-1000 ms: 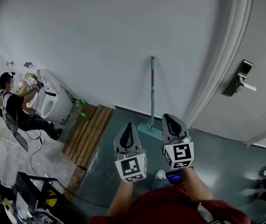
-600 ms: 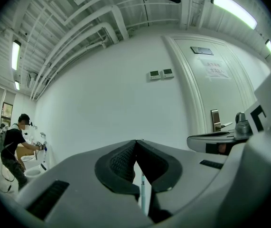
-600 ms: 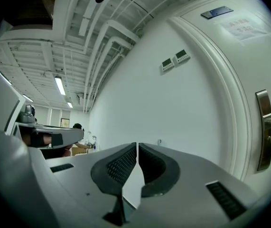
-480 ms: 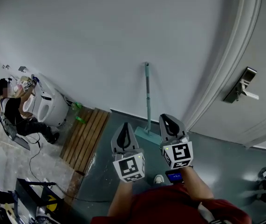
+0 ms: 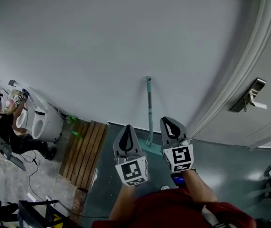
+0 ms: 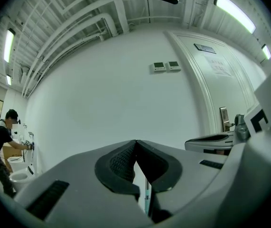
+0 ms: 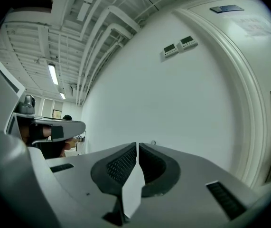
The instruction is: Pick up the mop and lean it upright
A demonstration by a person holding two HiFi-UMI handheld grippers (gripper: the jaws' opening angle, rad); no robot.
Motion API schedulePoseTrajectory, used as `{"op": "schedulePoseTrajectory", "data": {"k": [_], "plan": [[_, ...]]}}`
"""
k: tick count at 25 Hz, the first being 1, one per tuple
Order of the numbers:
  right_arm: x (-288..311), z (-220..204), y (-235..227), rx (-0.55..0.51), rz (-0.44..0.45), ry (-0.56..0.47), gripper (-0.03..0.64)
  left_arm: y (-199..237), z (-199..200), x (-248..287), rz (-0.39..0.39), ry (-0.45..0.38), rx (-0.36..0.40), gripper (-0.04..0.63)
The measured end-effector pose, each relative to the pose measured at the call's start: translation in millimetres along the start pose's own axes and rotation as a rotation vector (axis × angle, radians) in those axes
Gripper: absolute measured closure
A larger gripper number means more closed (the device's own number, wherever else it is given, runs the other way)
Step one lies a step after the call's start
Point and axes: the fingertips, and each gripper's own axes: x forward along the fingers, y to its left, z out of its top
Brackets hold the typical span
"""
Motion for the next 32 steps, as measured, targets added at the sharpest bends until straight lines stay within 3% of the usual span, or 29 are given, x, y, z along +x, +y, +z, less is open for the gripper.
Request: {"op": "schedulePoseTrajectory", "data": {"k": [10, 18, 22, 32], "plan": [[105.8, 6.3, -7.2, -0.007, -0.094, 0.033, 0.597, 49.2, -1.3, 102.8, -0.110, -0.001, -0.007, 0.581], [153.9, 9.8, -10.5, -0.009, -0.189, 0.024, 0.597, 74.5, -6.2, 154.4, -0.197, 0.001, -0.018, 0.583], [162.7, 8.2, -15.8, -0.003, -0.221, 0.027, 0.598, 74.7, -10.9, 169.6, -0.230, 0.007, -0.017, 0.581], [163.9, 6.5, -46.4, 0.013, -0.220, 0.038, 0.597, 48.8, -6.0, 184.9, -0.227, -0.007, -0.036, 0.582]]}}
